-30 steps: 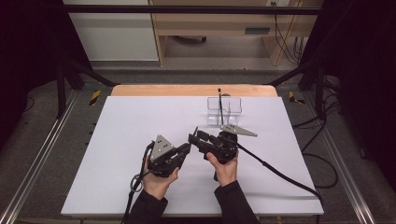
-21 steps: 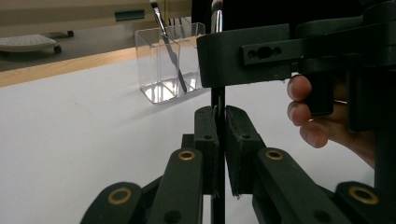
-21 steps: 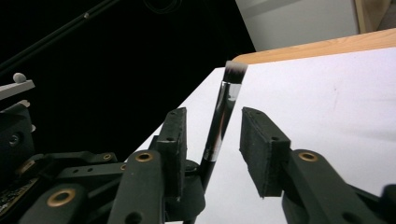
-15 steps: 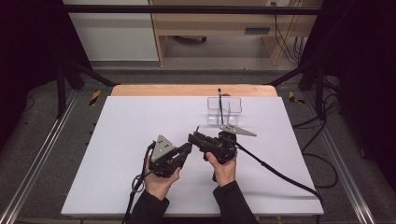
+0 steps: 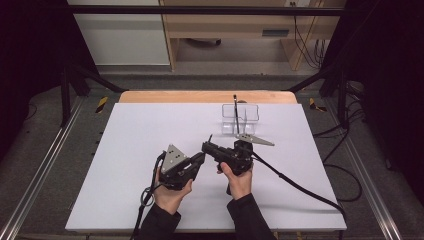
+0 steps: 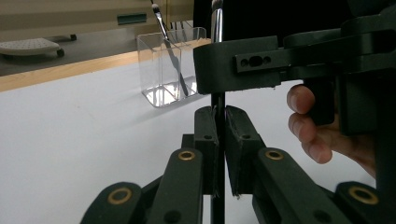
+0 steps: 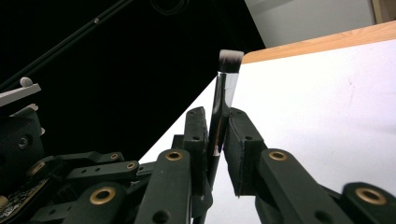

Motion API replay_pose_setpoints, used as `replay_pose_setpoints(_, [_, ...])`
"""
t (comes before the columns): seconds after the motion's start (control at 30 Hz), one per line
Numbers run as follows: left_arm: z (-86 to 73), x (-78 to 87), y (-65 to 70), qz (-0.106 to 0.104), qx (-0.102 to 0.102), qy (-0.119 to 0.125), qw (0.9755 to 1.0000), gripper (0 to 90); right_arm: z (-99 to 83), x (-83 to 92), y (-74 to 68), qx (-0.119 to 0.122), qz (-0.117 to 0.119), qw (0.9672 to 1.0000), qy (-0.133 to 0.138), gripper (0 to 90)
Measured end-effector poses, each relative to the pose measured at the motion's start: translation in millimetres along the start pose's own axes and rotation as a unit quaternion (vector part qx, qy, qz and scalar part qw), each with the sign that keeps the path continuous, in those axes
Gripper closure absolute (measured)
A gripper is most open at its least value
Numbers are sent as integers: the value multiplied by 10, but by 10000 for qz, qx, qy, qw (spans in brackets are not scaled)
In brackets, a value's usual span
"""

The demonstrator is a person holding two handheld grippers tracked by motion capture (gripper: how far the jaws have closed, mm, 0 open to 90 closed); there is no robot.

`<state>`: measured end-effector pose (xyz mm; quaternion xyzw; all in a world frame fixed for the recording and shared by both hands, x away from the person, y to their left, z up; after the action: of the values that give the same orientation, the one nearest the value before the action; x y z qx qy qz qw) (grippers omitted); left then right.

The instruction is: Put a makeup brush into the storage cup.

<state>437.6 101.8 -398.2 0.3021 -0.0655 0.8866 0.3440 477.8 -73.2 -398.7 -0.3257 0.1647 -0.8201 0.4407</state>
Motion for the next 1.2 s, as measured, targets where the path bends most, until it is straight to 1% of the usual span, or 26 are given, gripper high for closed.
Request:
replay_pose_setpoints(0.33, [4,-1,9,-10,3,-6,10000,832,-4,5,-3,38,91,10000,-1,837])
replay_pose_setpoints(0.53, [7,7,-8,-81,-50,-43,9999,828,-7,10,-10,95,102,9999,-2,840])
replay_pose_setpoints(0.63, [9,19,-13,-152,-140,-48,9998,815,-9,17,-13,135,80,9999,-21,840])
replay_pose_setpoints(0.67, [10,28,-14,-212,-186,-55,9996,794,-9,20,-11,173,32,9998,-16,840])
replay_pose_setpoints(0.7, [13,43,-14,-204,-237,-47,9995,775,-8,23,-10,196,1,9998,-15,840])
replay_pose_setpoints(0.8, [36,90,-38,-122,-363,-136,9992,723,-6,29,-7,280,-49,9996,-5,840])
replay_pose_setpoints(0.87, [47,118,-60,-63,-404,-201,9990,691,-1,34,-5,324,-77,9994,19,840])
replay_pose_setpoints(0.93, [50,152,-92,-79,-396,-230,9989,656,8,45,-5,331,-108,9994,29,840])
replay_pose_setpoints(0.97, [50,163,-112,-87,-391,-293,9988,631,14,50,0,361,-127,9993,50,840])
replay_pose_setpoints(1.0, [47,173,-139,-63,-369,-386,9986,598,18,56,1,377,-145,9992,65,840])
replay_pose_setpoints(1.03, [42,180,-157,-32,-379,-427,9984,570,22,62,6,393,-169,9991,74,840])
replay_pose_setpoints(1.07, [34,191,-181,-5,-397,-449,9982,554,24,65,8,403,-183,9990,83,840])
replay_pose_setpoints(1.2, [-4,242,-281,31,-322,-426,9986,472,33,76,12,452,-228,9987,114,840])
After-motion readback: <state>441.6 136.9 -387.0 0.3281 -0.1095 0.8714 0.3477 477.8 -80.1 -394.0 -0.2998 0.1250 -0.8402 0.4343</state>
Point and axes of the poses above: each handheld gripper's, and its own axes: x roughly backward along the jaws, z roughly out of its top, y roughly to its right, the point moved 2 cm from there along -x, roughly forward along the jaws, and after that the axes turned 15 degrees about -y, right-handed, at the moved point
